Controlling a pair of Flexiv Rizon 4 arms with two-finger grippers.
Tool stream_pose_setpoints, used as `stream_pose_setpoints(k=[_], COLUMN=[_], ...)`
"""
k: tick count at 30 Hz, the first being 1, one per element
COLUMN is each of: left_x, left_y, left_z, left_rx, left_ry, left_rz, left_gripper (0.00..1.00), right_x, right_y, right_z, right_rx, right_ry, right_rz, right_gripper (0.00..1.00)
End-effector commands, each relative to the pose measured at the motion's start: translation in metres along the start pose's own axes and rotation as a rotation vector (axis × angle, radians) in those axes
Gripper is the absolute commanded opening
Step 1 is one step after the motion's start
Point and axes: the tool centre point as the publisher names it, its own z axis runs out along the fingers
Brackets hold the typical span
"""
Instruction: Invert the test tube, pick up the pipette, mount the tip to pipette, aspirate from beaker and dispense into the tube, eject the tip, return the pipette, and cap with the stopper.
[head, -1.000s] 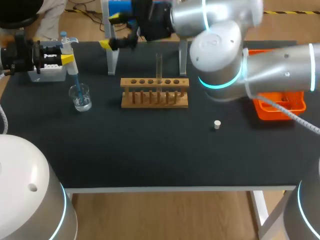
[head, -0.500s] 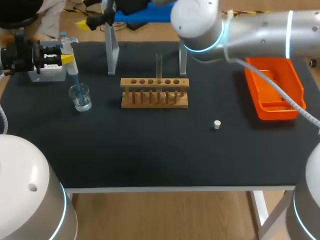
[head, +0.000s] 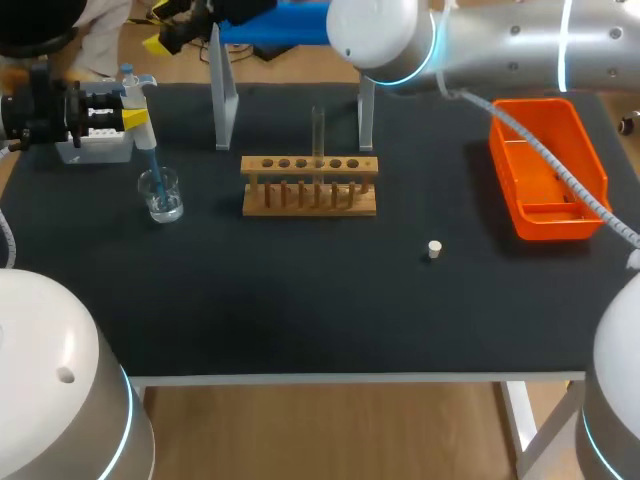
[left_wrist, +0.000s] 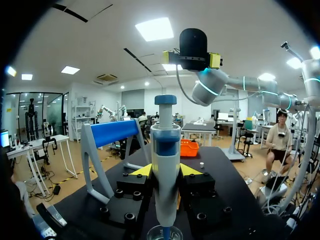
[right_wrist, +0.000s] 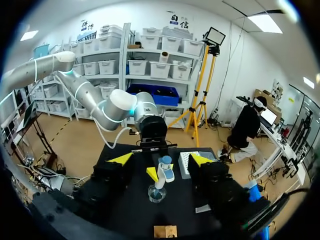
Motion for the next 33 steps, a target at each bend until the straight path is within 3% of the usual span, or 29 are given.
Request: stream_pose_setpoints(k=[1, 7, 33], left_x=[0.001, 0.001, 0.001], left_y=[0.000, 0.000, 0.000], left_z=[0.001, 0.001, 0.001], left_rx=[0.001, 0.001, 0.001], left_ry=[-0.004, -0.004, -0.004], left_rz=[0.002, 0.002, 0.002], left_gripper=[0.00, 0.00, 0.00], right_x=[-0.001, -0.001, -0.021], right_y=[0.002, 0.002, -0.002], right_z=[-0.002, -0.002, 0.070], right_rx=[0.064, 0.064, -0.045], right_ry=[0.002, 0.002, -0.024], right_rz=[0.001, 0.001, 0.006], right_gripper=[0.00, 0.00, 0.00])
